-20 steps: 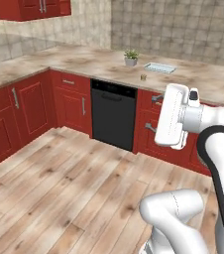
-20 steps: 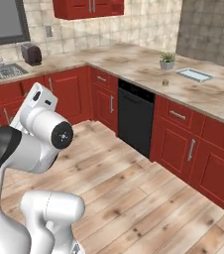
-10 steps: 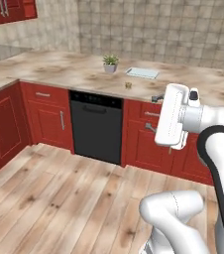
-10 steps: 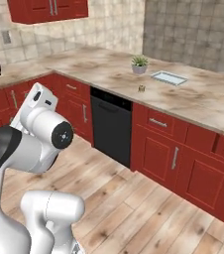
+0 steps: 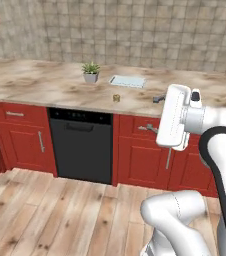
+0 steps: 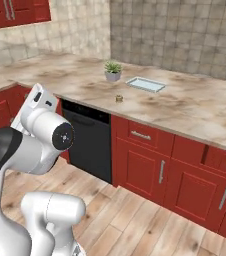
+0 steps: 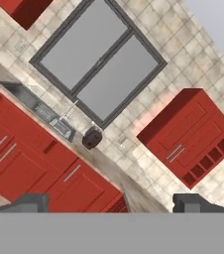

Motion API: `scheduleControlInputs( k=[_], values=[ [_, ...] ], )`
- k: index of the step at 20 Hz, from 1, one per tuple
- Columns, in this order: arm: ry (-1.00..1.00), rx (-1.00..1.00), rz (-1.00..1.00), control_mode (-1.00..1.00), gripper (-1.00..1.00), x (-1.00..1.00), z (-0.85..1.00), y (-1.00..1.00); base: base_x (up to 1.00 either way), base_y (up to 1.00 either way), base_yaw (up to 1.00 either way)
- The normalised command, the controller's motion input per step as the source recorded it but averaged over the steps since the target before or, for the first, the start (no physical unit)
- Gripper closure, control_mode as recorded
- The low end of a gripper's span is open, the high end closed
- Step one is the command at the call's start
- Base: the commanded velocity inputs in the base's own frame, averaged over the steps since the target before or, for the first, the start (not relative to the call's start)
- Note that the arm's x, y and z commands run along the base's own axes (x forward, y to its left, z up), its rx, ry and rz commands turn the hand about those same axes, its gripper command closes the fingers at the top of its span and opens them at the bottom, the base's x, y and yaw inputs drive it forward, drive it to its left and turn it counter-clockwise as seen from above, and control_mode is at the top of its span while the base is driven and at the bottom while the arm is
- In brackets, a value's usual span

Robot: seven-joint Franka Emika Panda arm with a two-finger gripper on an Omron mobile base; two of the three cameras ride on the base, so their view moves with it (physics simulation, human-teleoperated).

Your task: Pick the candle and candle from the dining table and place them in the open cabinet. Close the cabinet after placing the objects.

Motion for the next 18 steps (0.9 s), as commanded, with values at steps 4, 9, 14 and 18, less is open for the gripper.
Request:
scheduleControlInputs(
  k=[4,9,14,18],
  values=[
    [0.00,0.00,0.00,1.00,-1.00,0.00,0.00,0.00,0.91,0.28,-0.33],
    [0.00,0.00,0.00,1.00,-1.00,0.00,0.00,0.00,0.89,0.35,-0.33],
    [0.00,0.00,0.00,1.00,-1.00,0.00,0.00,0.00,0.83,0.37,-0.33],
    [0.00,0.00,0.00,1.00,-1.00,0.00,0.00,0.00,0.79,0.39,-0.32]
  ],
)
